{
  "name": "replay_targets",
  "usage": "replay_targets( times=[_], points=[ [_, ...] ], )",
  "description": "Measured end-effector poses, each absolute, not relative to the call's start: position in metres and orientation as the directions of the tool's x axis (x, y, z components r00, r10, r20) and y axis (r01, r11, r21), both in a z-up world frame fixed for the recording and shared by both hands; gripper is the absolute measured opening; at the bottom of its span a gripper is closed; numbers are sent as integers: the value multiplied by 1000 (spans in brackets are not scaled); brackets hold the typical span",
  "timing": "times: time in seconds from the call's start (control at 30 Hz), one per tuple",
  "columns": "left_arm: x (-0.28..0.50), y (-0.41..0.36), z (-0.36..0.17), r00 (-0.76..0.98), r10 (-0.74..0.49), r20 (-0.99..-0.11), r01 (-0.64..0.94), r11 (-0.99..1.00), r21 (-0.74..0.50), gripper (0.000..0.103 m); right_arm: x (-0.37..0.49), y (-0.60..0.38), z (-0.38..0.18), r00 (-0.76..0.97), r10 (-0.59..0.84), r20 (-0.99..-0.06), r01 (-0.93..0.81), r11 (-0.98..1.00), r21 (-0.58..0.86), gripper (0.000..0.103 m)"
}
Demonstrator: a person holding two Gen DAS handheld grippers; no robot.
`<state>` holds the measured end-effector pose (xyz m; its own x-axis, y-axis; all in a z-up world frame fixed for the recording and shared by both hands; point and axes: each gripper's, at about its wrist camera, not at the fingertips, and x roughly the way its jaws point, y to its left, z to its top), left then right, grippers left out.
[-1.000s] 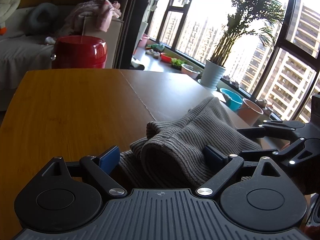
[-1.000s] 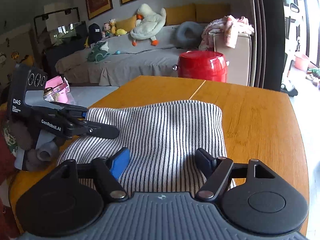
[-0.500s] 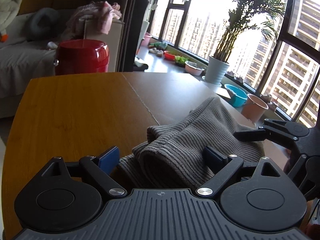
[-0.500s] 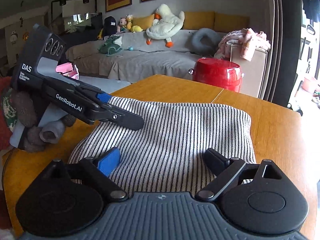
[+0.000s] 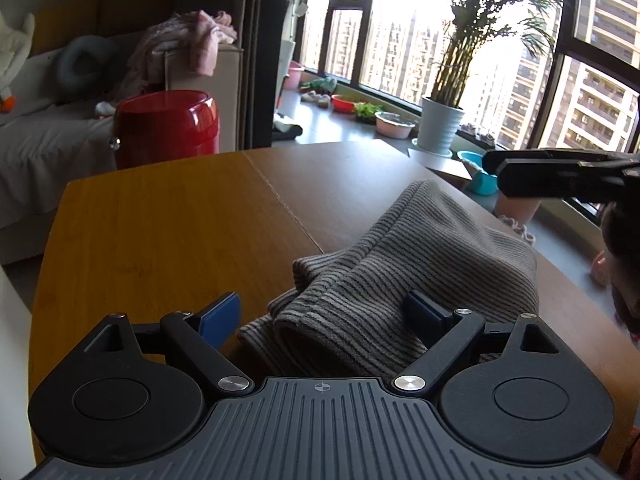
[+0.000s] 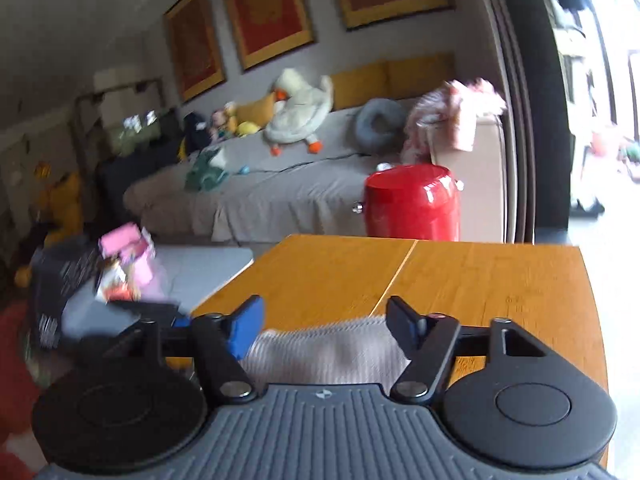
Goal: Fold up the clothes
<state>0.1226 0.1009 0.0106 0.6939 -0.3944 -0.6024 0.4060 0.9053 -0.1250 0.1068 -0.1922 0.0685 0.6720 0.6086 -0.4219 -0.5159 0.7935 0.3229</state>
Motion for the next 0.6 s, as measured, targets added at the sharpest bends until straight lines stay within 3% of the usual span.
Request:
replay_targets(
  times=[0.07,0.13,0.23,0.37,0.43,0.6],
  points=[
    [122,102,9,693,-397,-602,406,905,-130,93,137,-185,43,629,579,-519,-442,815,374,59],
    [122,104,9,691,-397,-604,403,905,-133,94,147,-173,16,617,531,-581,-420,846,328,58],
    [122,105,10,684,-397,-612,407,904,-131,94,131,-176,27,657,526,-540,-431,850,303,59],
    [116,107,28,697,-397,-597,428,899,-98,90,94,-200,52,681,537,-498,-425,843,329,81],
    [115,108,42,716,-411,-564,442,892,-90,88,69,-220,58,679,543,-495,-409,839,359,83],
    [139,111,26,645,-474,-599,453,869,-201,89,42,-252,26,563,638,-526,-244,736,631,84]
  ],
)
